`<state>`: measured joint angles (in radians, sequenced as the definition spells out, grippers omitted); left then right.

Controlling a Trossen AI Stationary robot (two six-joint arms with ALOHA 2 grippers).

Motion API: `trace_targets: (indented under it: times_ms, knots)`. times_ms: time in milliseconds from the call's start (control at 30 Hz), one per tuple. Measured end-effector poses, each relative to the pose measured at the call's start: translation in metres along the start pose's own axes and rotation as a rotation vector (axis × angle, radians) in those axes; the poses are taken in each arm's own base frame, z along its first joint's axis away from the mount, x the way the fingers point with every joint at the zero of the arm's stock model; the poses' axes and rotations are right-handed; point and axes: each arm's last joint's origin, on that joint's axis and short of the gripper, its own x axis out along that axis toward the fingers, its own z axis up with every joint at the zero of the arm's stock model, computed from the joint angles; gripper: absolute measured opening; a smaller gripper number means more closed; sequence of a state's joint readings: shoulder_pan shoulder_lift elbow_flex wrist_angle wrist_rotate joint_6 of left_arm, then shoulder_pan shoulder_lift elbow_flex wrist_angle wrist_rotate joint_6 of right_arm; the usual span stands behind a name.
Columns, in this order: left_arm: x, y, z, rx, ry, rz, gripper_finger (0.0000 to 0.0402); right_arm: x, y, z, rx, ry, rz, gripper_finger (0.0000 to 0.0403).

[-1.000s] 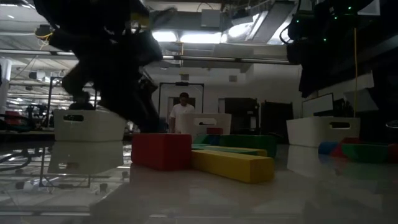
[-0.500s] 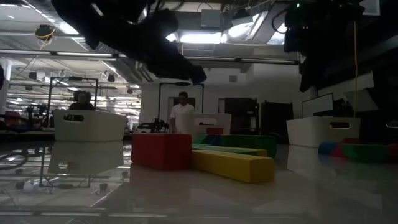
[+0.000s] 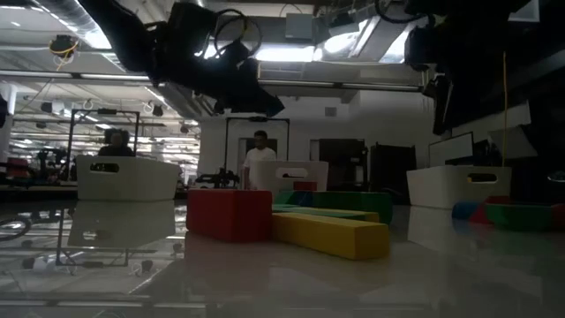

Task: Sort blocks
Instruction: Put the blue block into the top center white bin

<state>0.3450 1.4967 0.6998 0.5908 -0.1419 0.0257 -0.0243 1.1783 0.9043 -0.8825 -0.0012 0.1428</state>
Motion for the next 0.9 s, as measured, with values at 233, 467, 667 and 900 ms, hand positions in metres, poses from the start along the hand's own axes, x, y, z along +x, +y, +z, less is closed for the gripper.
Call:
trace_targets:
  times_ms: [233,467,667,900]
  knots:
    - [0.013,0.011,-0.01,-0.013,-0.02,0.04,0.012,0.025,0.022,0.001,-0.082,0.106,-0.019,0.0193]
    - [0.038,0.01,-0.026,-0.011,-0.017,0.044,0.012,0.046,0.034,-0.002,-0.168,0.194,-0.125,0.0193]
    - [0.065,0.007,-0.036,-0.003,0.017,0.044,0.0122,0.058,0.036,-0.004,-0.185,0.259,-0.137,0.0193]
    - [0.084,0.008,-0.039,-0.048,0.037,0.119,0.0164,0.063,0.037,-0.004,-0.192,0.288,-0.11,0.0193]
